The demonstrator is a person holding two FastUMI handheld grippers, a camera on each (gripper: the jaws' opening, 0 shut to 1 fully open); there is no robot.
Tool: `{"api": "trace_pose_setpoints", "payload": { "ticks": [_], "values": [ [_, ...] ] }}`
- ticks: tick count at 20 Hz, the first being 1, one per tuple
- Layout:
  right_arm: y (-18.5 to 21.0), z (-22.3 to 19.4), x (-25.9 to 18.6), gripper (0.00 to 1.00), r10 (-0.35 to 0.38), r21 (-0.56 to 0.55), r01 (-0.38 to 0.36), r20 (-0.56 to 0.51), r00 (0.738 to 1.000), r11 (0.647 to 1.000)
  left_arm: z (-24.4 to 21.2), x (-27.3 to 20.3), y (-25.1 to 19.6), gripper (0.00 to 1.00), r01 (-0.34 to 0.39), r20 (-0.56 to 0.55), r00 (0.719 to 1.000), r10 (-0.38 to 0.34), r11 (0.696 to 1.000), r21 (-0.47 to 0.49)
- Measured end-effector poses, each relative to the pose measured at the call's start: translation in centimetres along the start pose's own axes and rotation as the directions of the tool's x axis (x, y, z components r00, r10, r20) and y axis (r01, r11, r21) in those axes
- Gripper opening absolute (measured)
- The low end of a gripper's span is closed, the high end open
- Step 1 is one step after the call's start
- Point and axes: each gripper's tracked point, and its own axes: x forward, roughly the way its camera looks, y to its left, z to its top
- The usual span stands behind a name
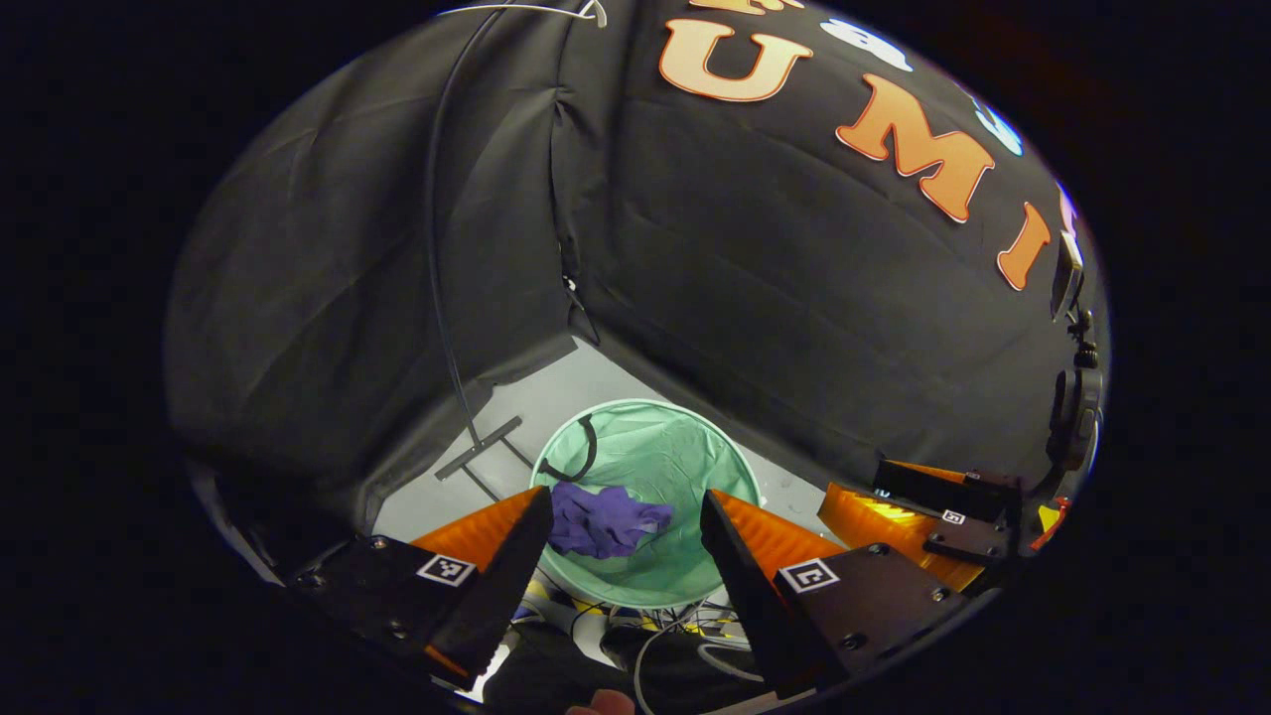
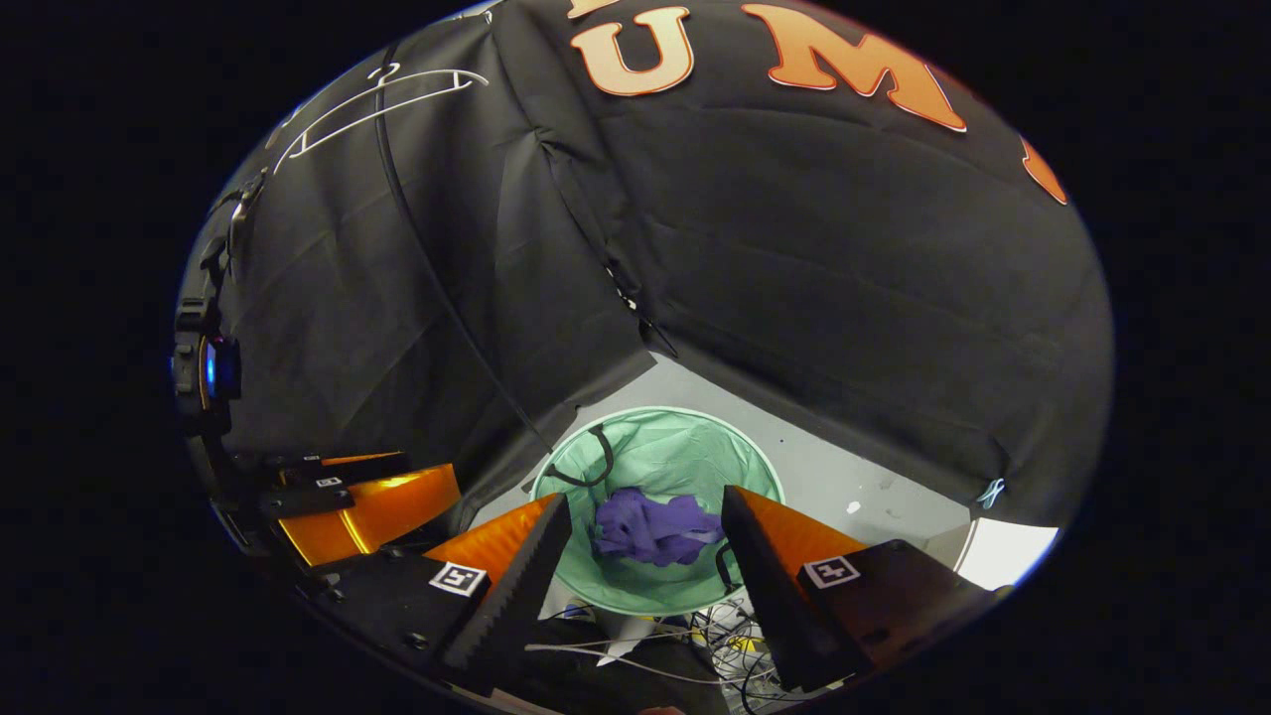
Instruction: Grasp the clothes on the hanger with both hands and then place them into the laundry hamper below.
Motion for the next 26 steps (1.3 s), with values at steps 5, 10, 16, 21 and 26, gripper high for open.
{"api": "trace_pose_setpoints", "payload": {
  "ticks": [5, 10, 16, 21, 26],
  "values": [
    [0.3, 0.1, -0.2, 1.0, -0.011, -0.005, 0.011, 0.008, 1.0, 1.0, 0.3, -1.0, 0.0, 0.96, 0.013, 0.013, 1.0, -0.013, 1.0, -0.012],
    [1.3, 3.4, -1.7, 1.0, -0.04, 0.033, 0.037, 0.114, 0.993, 0.999, 2.5, -3.3, 1.1, 0.96, 0.028, 0.089, 0.996, -0.026, 0.999, -0.018],
    [2.8, 7.9, -6.5, 0.94, -0.109, 0.056, 0.097, 0.29, 0.951, 0.994, 10.5, -7.2, 2.5, 0.96, -0.007, 0.316, 0.949, -0.014, 0.998, 0.066],
    [3.7, 11.6, -12.1, 1.0, -0.184, 0.088, 0.162, 0.438, 0.88, 0.983, 14.6, -11.7, 2.4, 0.95, 0.008, 0.462, 0.886, -0.05, 0.996, 0.091],
    [3.7, 14.4, -18.3, 0.99, -0.177, 0.045, 0.184, 0.568, 0.804, 0.982, 17.5, -16.9, 0.3, 0.95, 0.031, 0.581, 0.812, -0.052, 0.998, 0.046]
  ]
}}
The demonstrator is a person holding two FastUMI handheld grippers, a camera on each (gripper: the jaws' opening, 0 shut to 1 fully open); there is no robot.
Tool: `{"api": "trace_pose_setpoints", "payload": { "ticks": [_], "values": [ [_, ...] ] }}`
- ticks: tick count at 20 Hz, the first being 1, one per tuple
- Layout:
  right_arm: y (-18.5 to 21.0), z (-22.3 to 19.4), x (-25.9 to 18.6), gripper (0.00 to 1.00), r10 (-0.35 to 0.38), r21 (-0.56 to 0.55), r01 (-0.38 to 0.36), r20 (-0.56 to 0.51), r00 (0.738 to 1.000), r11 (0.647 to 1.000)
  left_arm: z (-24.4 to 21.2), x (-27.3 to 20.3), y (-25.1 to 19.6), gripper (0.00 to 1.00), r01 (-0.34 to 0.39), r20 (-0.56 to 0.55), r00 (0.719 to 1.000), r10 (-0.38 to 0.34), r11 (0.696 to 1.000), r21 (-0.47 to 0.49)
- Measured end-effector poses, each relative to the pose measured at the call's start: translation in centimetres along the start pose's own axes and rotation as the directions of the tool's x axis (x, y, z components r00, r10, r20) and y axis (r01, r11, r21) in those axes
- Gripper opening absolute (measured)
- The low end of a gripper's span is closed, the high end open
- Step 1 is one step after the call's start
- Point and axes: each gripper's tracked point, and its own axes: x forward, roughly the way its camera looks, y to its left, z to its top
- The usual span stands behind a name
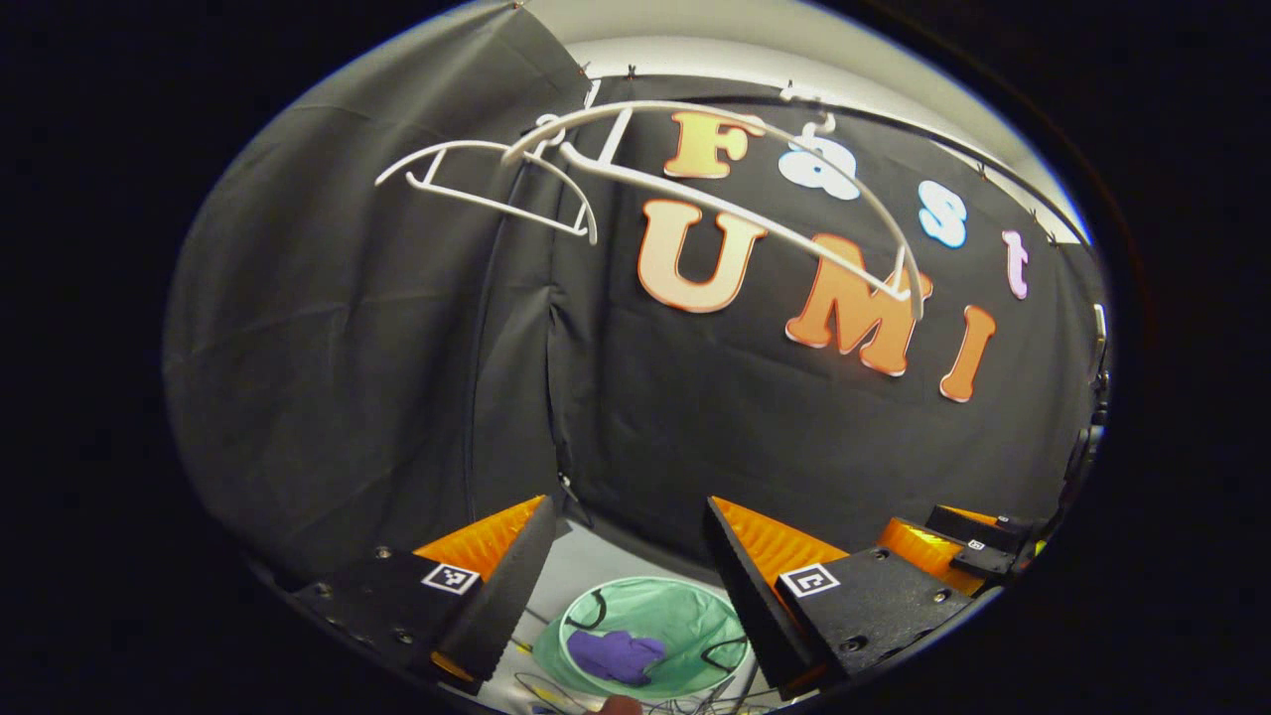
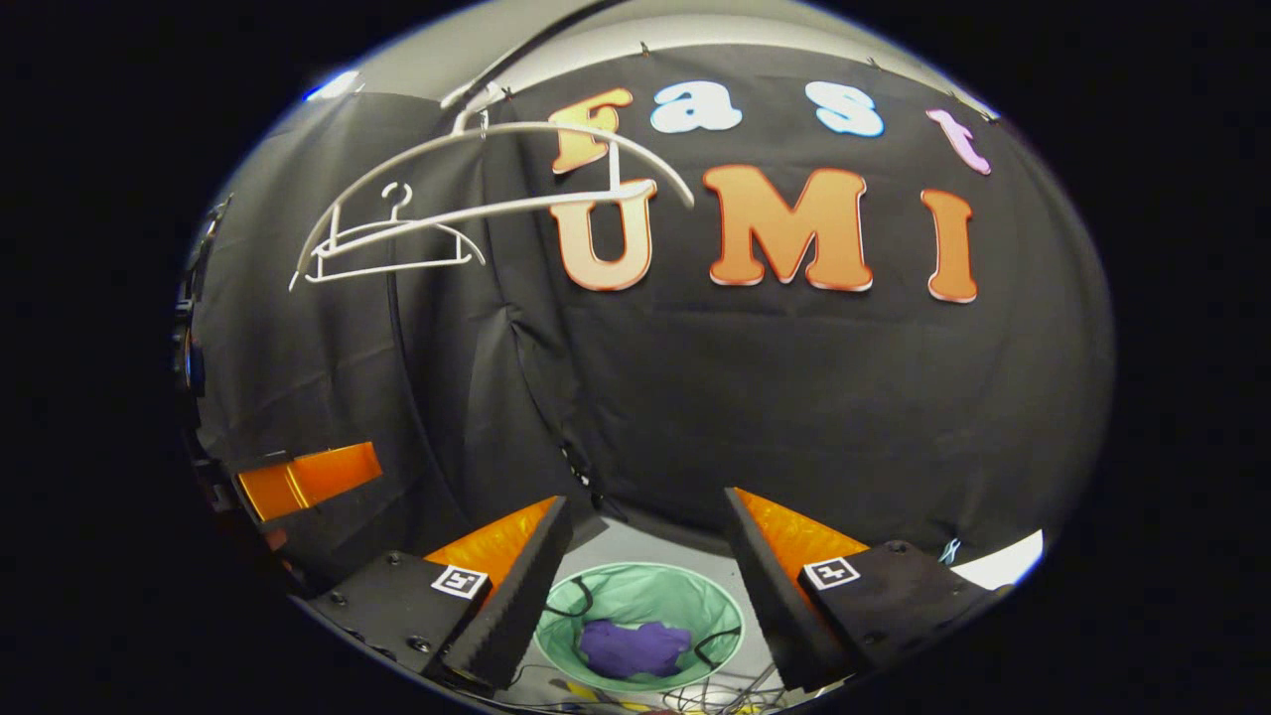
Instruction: Grasp the clothes on the hanger with both hands and then place them into the laundry hamper below.
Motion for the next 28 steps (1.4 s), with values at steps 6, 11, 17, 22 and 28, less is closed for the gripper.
{"api": "trace_pose_setpoints", "payload": {
  "ticks": [6, 11, 17, 22, 28],
  "values": [
    [-2.0, 5.2, -5.0, 0.92, 0.028, -0.045, -0.023, 0.106, 0.994, 0.999, 4.5, -5.1, -3.4, 0.89, -0.035, 0.157, 0.987, 0.03, 0.999, 0.032],
    [-5.2, 7.9, -9.9, 0.92, 0.018, 0.007, -0.02, 0.199, 0.98, 1.0, 6.9, -9.6, -5.7, 0.89, -0.074, 0.268, 0.961, 0.069, 0.997, 0.011],
    [-8.0, 9.2, -15.3, 0.92, 0.04, -0.01, -0.039, 0.239, 0.97, 0.999, 7.6, -14.3, -8.1, 0.89, -0.107, 0.317, 0.944, 0.093, 0.994, 0.026],
    [-9.1, 8.7, -18.2, 0.92, 0.061, -0.002, -0.062, 0.25, 0.966, 0.998, 7.0, -17.6, -9.6, 0.89, -0.12, 0.331, 0.938, 0.104, 0.992, 0.029],
    [-9.6, 8.8, -20.5, 0.92, 0.065, -0.002, -0.067, 0.274, 0.959, 0.998, 6.6, -20.1, -10.2, 0.89, -0.136, 0.348, 0.931, 0.106, 0.989, 0.063]
  ]
}}
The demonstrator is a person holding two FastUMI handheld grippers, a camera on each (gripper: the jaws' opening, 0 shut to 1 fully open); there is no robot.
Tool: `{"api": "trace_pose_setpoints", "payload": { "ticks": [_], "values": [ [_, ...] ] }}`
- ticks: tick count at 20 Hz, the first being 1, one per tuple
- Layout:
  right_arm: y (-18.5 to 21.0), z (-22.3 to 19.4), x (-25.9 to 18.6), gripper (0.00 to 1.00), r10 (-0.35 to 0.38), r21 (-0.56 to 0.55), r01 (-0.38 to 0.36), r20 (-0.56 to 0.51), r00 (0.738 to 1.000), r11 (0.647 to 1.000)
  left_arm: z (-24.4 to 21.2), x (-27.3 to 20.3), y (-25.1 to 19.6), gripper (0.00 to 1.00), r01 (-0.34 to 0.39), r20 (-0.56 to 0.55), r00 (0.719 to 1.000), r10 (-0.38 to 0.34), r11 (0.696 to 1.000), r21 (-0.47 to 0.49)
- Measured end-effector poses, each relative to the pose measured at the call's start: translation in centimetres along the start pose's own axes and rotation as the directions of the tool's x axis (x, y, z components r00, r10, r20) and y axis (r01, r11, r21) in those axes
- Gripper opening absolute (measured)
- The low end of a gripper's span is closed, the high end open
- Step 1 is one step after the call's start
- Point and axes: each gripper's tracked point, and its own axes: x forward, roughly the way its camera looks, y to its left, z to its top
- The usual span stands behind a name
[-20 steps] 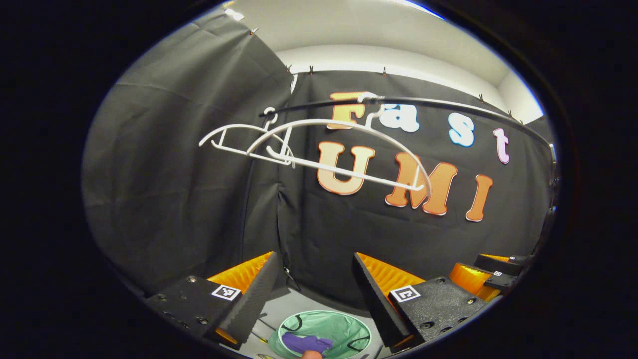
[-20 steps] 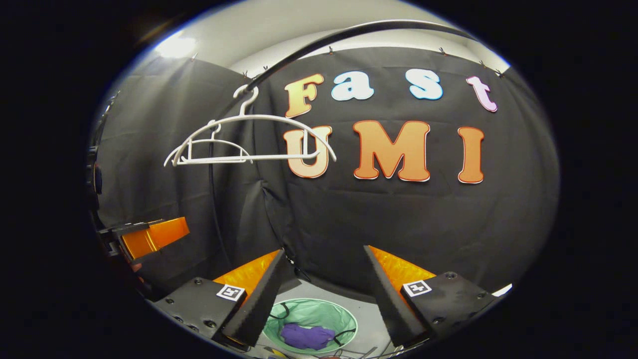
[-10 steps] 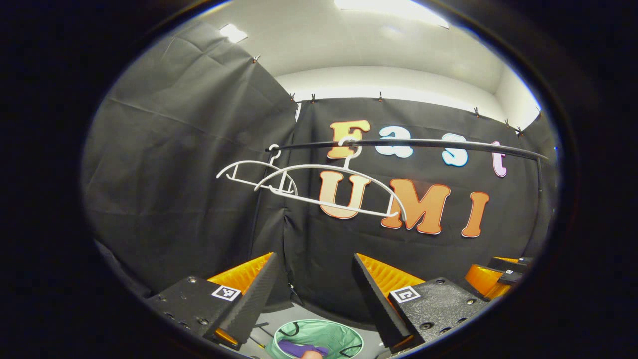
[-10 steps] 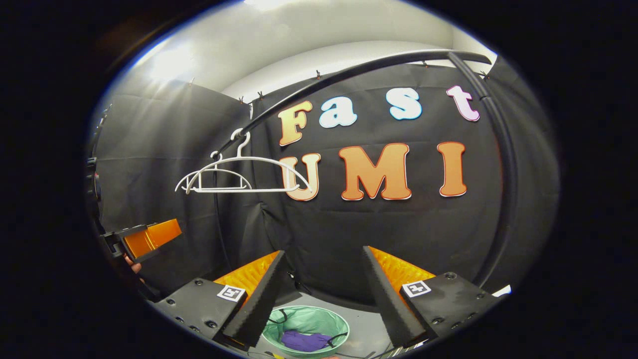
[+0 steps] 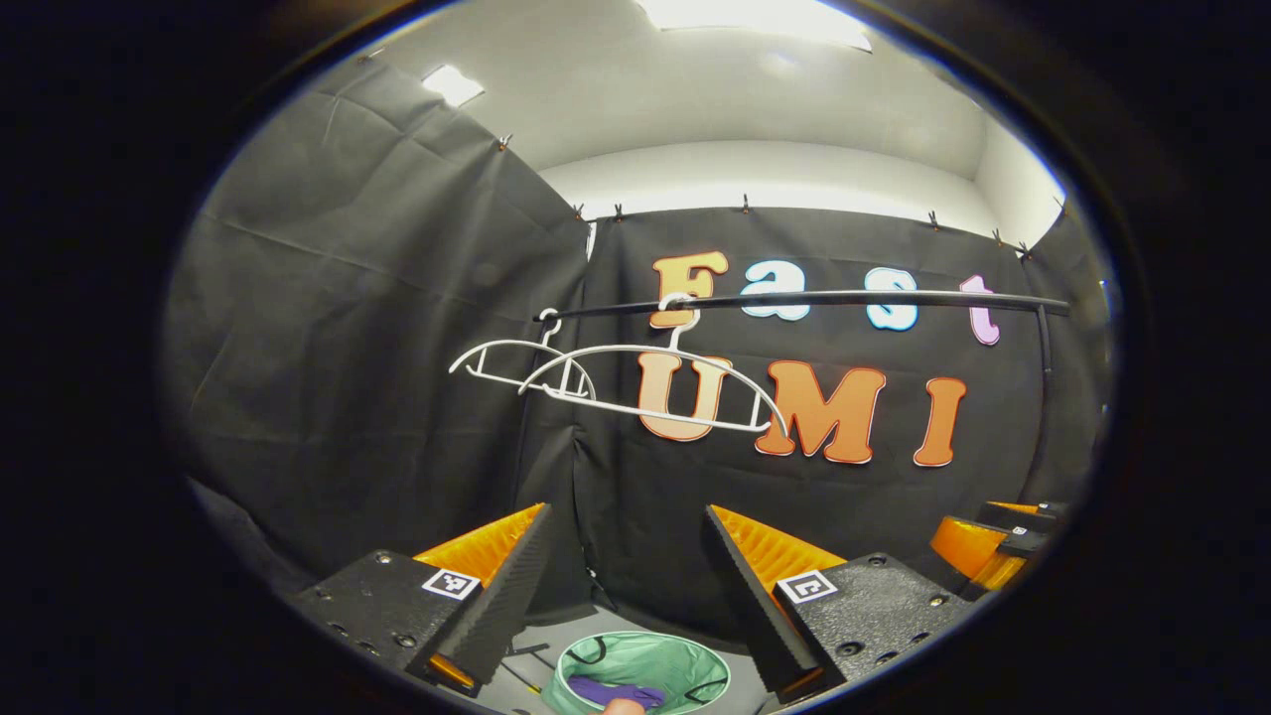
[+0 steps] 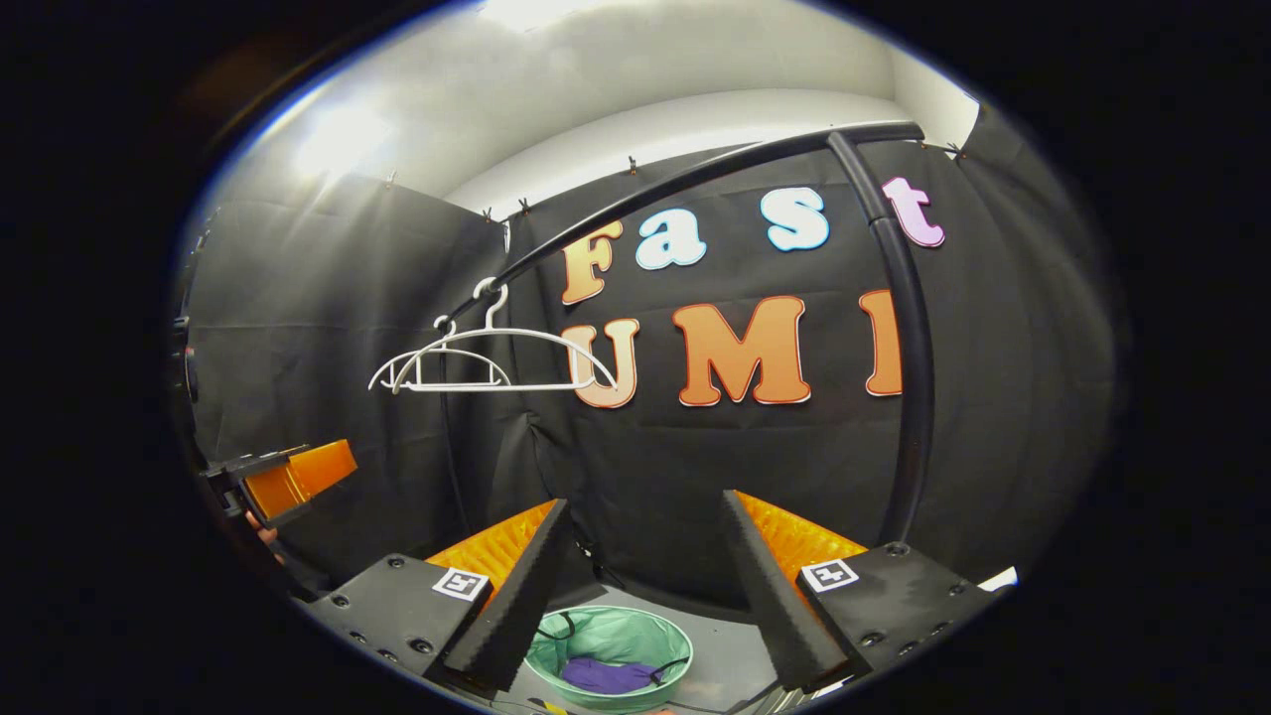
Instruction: Grasp the clothes on the hanger with both hands and then place them into the laundry hamper below.
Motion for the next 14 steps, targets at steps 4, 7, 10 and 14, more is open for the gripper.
{"api": "trace_pose_setpoints", "payload": {
  "ticks": [4, 7, 10, 14],
  "values": [
    [0.2, 0.5, -0.8, 0.92, 0.002, 0.01, -0.002, 0.014, 1.0, 1.0, 1.2, -0.5, 0.1, 0.89, -0.004, 0.037, 0.999, 0.004, 1.0, 0.0],
    [-0.1, 1.0, -1.1, 0.92, -0.01, 0.006, 0.01, 0.033, 0.999, 1.0, 2.1, -0.7, -0.2, 0.89, 0.017, 0.069, 0.997, -0.017, 1.0, -0.003],
    [0.4, 1.1, -1.1, 0.92, -0.007, -0.001, 0.007, 0.031, 1.0, 1.0, 2.3, -0.6, -0.1, 0.89, 0.018, 0.074, 0.997, -0.018, 1.0, 0.008],
    [0.9, 1.1, -1.0, 0.92, -0.004, -0.011, 0.004, 0.026, 1.0, 1.0, 2.8, -1.0, 0.3, 0.89, 0.017, 0.093, 0.995, -0.019, 1.0, 0.016]
  ]
}}
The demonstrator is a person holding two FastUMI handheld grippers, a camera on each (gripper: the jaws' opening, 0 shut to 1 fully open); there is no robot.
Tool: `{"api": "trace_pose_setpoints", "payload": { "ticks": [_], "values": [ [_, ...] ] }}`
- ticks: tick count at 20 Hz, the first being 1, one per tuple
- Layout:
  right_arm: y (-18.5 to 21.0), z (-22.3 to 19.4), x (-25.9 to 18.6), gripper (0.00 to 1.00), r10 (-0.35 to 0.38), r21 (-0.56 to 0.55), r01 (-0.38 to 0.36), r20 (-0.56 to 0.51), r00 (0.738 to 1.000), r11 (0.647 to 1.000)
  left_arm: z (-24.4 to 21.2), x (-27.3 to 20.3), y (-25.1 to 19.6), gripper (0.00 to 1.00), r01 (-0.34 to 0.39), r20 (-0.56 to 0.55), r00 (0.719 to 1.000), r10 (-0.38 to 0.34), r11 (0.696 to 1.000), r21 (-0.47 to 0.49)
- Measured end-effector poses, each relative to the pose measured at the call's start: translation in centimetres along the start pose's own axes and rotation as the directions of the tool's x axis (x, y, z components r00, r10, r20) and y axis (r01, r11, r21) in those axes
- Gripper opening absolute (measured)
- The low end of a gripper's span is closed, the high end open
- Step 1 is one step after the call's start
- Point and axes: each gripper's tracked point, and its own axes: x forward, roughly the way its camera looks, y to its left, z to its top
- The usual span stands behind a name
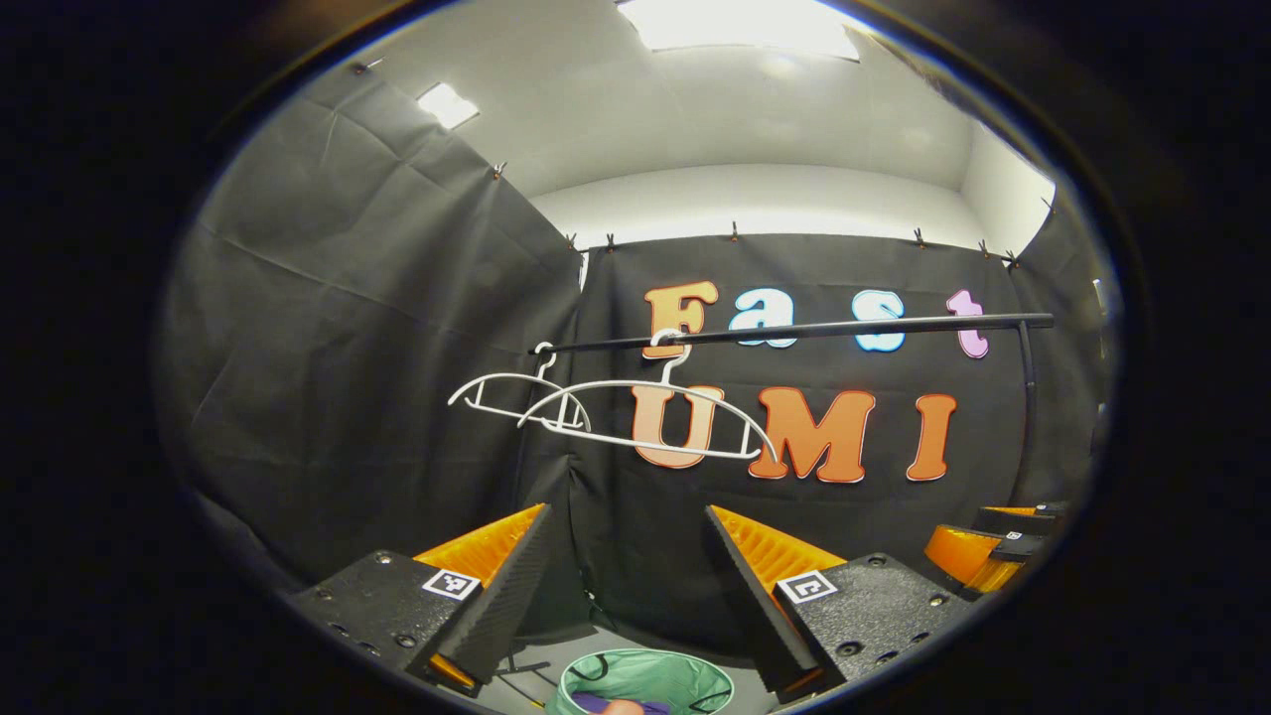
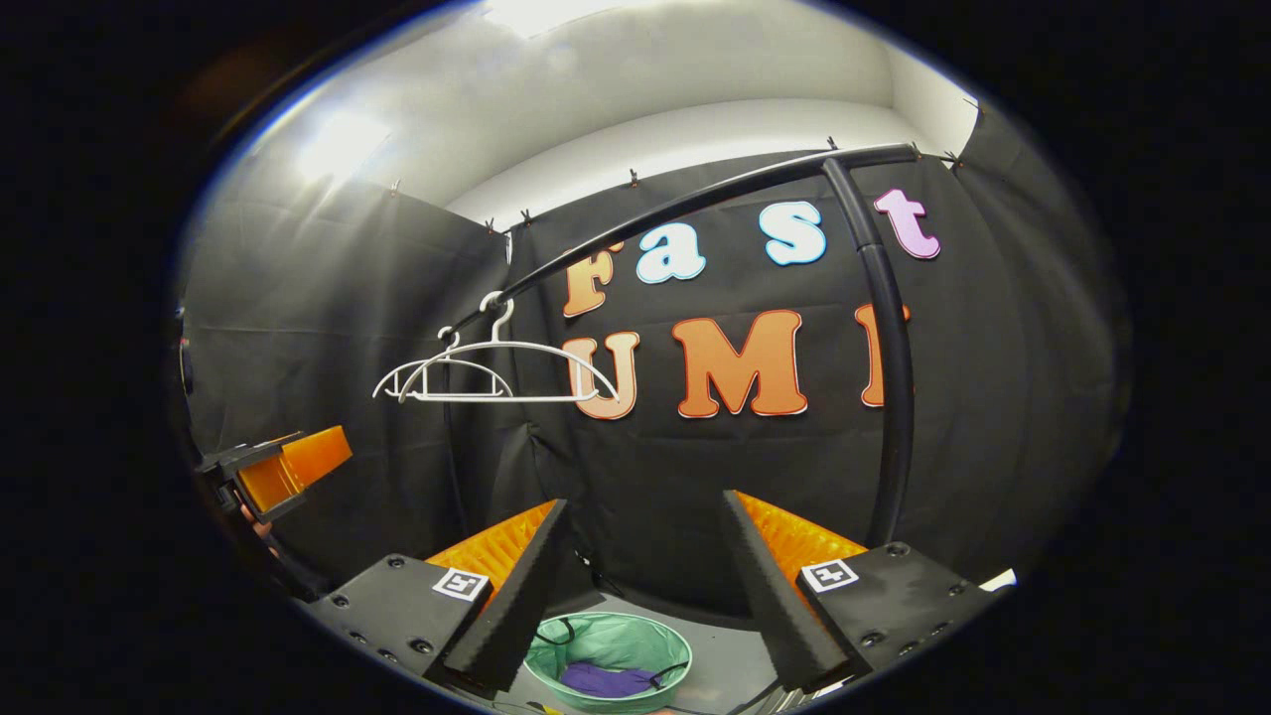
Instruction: Grasp the clothes on the hanger with both hands and then place them into the laundry hamper below.
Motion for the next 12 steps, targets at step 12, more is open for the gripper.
{"api": "trace_pose_setpoints", "payload": {
  "ticks": [12],
  "values": [
    [0.8, -0.1, -1.3, 0.92, -0.008, -0.016, 0.008, -0.01, 1.0, 1.0, 0.7, -0.3, -0.2, 0.89, 0.02, 0.012, 1.0, -0.02, 1.0, -0.011]
  ]
}}
